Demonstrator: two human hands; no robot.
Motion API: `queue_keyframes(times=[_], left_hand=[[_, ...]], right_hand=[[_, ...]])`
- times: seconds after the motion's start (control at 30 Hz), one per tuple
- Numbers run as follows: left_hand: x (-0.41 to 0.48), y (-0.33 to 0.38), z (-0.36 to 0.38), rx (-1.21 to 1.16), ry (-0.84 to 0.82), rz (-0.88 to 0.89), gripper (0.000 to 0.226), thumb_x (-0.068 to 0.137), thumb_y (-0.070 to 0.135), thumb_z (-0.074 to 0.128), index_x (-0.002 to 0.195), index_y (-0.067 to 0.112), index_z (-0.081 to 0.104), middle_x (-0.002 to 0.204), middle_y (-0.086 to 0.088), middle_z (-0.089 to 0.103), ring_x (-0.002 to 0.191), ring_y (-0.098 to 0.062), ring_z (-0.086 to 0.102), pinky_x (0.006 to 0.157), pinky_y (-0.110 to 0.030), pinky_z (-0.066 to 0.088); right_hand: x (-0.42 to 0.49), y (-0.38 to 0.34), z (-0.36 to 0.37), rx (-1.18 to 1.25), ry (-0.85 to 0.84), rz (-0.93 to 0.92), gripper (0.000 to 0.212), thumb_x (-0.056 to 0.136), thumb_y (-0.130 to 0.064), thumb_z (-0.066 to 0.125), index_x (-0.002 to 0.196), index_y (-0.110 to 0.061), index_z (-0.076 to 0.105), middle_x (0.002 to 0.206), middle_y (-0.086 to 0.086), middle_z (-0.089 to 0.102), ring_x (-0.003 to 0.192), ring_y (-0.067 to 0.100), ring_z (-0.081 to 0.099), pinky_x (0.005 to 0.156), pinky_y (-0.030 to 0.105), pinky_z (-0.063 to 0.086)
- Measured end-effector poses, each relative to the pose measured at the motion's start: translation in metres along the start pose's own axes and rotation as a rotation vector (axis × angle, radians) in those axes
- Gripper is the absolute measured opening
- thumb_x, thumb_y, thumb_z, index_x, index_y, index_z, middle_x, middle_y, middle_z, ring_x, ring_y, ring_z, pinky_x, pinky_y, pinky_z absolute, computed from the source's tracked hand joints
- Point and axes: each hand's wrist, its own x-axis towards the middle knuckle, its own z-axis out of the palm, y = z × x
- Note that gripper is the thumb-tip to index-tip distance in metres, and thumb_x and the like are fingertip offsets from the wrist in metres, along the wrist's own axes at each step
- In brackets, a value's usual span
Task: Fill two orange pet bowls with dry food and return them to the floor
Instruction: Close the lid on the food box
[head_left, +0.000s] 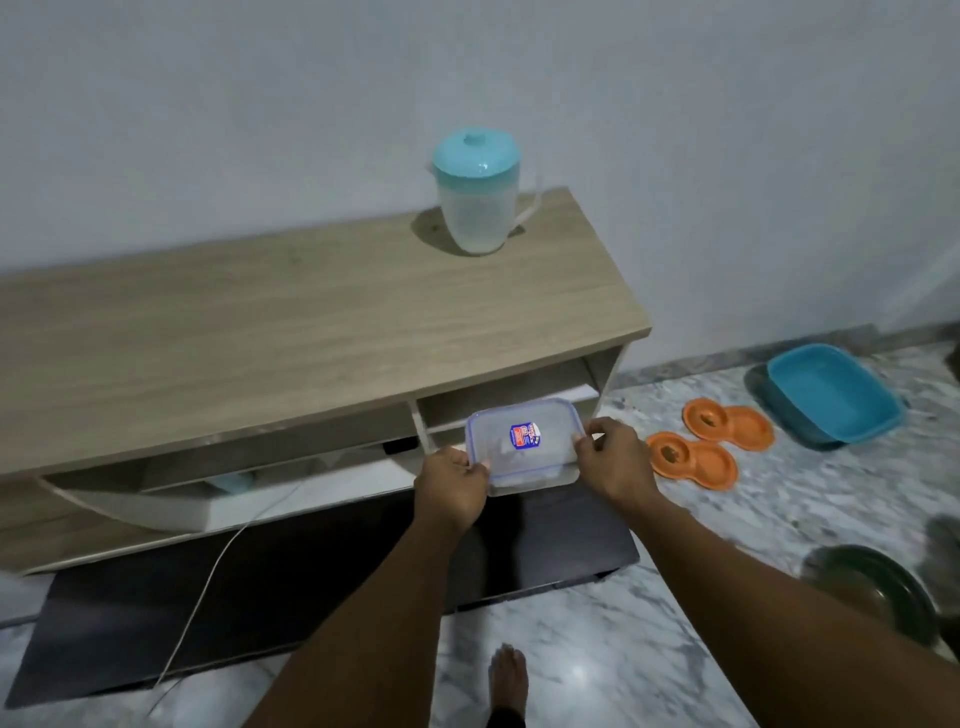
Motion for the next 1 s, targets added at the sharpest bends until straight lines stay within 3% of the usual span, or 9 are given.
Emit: queue_keyframes(times=[0.13,0.3,0.37,0.47,0.57,0.77,0.83,0.9,1.0], left_hand=[[0.062,-0.025,0.032,-0.03,0.065,0.064,0.019,0.07,0.036,0.067,0.072,0.019,0.059,0.084,-0.014,0.075,0.08,-0.036,0.074,0.082,-0.05,0.06],[0.132,-0.047,0.054,0.084,0.091,0.161,0.058,0.065,0.06,0.052,0.089,0.01,0.07,0.085,-0.013,0.075,0.084,-0.031,0.074,0.083,-0.047,0.059],[0.152,-0.051,0.059,0.078,0.094,0.156,0.063,0.065,0.063,0.052,0.098,0.012,0.069,0.092,-0.013,0.076,0.089,-0.031,0.074,0.086,-0.049,0.058],[0.174,-0.057,0.067,-0.005,0.104,0.11,0.049,0.063,0.062,0.059,0.087,0.02,0.063,0.092,-0.014,0.076,0.088,-0.032,0.074,0.083,-0.058,0.058],[0.188,-0.055,0.068,-0.007,0.111,0.088,0.039,0.07,0.055,0.063,0.076,0.016,0.064,0.087,-0.014,0.075,0.085,-0.032,0.074,0.081,-0.056,0.06],[0.195,-0.04,0.067,0.079,0.128,0.076,0.05,0.077,0.054,0.063,0.087,0.005,0.073,0.09,-0.018,0.075,0.086,-0.033,0.074,0.08,-0.05,0.06],[0.173,-0.033,0.068,0.237,0.191,0.166,0.045,0.095,0.039,0.059,0.094,-0.005,0.069,0.095,-0.024,0.071,0.091,-0.037,0.068,0.083,-0.04,0.055],[0.15,-0.045,0.073,0.423,0.294,0.363,0.034,0.101,0.026,0.047,0.105,-0.005,0.061,0.11,-0.026,0.064,0.107,-0.041,0.059,0.092,-0.042,0.047],[0.131,-0.08,0.084,0.768,0.299,0.732,0.06,0.09,0.017,0.042,0.146,-0.005,0.041,0.149,-0.026,0.041,0.142,-0.043,0.034,0.118,-0.049,0.029]], right_hand=[[0.059,0.022,0.04,0.0,0.02,-0.033,0.026,0.096,-0.023,0.058,0.115,-0.009,0.068,0.097,0.016,0.074,0.1,0.037,0.066,0.083,0.034,0.048],[0.117,0.042,0.082,-0.003,0.036,-0.042,0.028,0.097,-0.026,0.056,0.119,-0.012,0.067,0.108,0.017,0.073,0.11,0.037,0.064,0.086,0.033,0.046],[0.135,0.047,0.094,-0.005,0.046,-0.062,0.031,0.098,-0.028,0.055,0.122,-0.011,0.065,0.107,0.016,0.074,0.111,0.035,0.064,0.084,0.03,0.044],[0.157,0.05,0.109,-0.011,0.073,-0.098,0.029,0.098,-0.027,0.056,0.118,-0.009,0.066,0.099,0.017,0.074,0.103,0.036,0.066,0.083,0.031,0.047],[0.171,0.049,0.12,-0.046,0.092,-0.13,0.028,0.098,-0.025,0.055,0.11,-0.004,0.068,0.101,0.021,0.073,0.102,0.04,0.065,0.084,0.037,0.049],[0.183,0.045,0.129,-0.046,0.092,-0.119,0.027,0.097,-0.015,0.048,0.103,0.001,0.069,0.102,0.024,0.07,0.102,0.041,0.061,0.071,0.027,0.034],[0.176,0.047,0.132,-0.079,0.139,-0.199,0.027,0.098,-0.016,0.049,0.108,0.003,0.066,0.109,0.027,0.065,0.106,0.042,0.058,0.075,0.029,0.032],[0.157,0.056,0.136,-0.201,0.265,-0.359,0.033,0.098,-0.022,0.05,0.119,0.002,0.059,0.123,0.025,0.056,0.115,0.04,0.053,0.089,0.036,0.038],[0.125,0.084,0.141,-0.482,0.277,-0.655,0.058,0.097,-0.028,0.051,0.149,-0.005,0.039,0.155,0.02,0.037,0.145,0.034,0.033,0.115,0.046,0.033]])
